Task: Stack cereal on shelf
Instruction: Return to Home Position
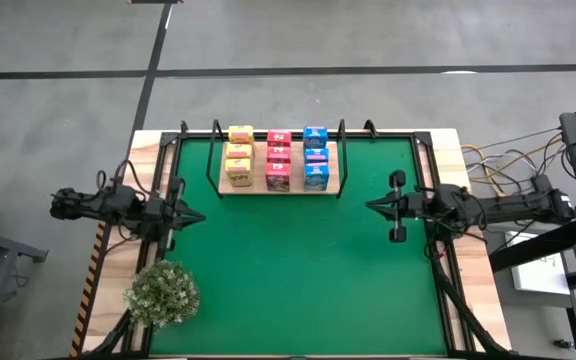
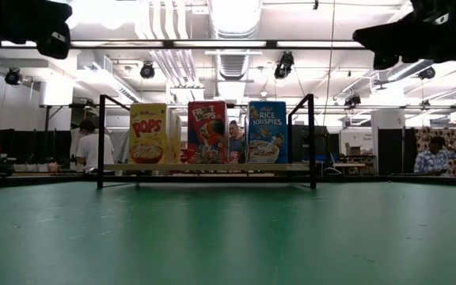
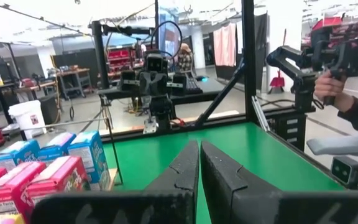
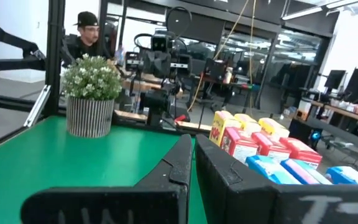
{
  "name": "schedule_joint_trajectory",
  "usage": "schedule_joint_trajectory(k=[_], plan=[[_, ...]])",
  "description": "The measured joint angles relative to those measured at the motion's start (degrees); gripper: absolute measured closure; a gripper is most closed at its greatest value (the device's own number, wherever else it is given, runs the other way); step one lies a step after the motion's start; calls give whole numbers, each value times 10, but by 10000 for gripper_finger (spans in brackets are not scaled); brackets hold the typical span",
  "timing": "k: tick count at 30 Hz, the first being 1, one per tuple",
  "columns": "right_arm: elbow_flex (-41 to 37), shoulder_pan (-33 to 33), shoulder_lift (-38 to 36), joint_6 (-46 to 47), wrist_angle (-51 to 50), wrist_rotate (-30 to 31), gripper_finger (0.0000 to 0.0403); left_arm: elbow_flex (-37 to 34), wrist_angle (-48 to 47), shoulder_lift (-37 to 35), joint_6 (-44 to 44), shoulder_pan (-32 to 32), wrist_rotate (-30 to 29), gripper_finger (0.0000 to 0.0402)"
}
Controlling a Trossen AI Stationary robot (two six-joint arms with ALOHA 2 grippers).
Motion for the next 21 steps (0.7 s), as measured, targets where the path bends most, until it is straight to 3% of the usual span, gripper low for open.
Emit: schedule_joint_trajectory(k=[21], plan=[[-10, 0, -141, -26, -128, 44, 390, -2, -10, 1, -51, 0, 0, 402]])
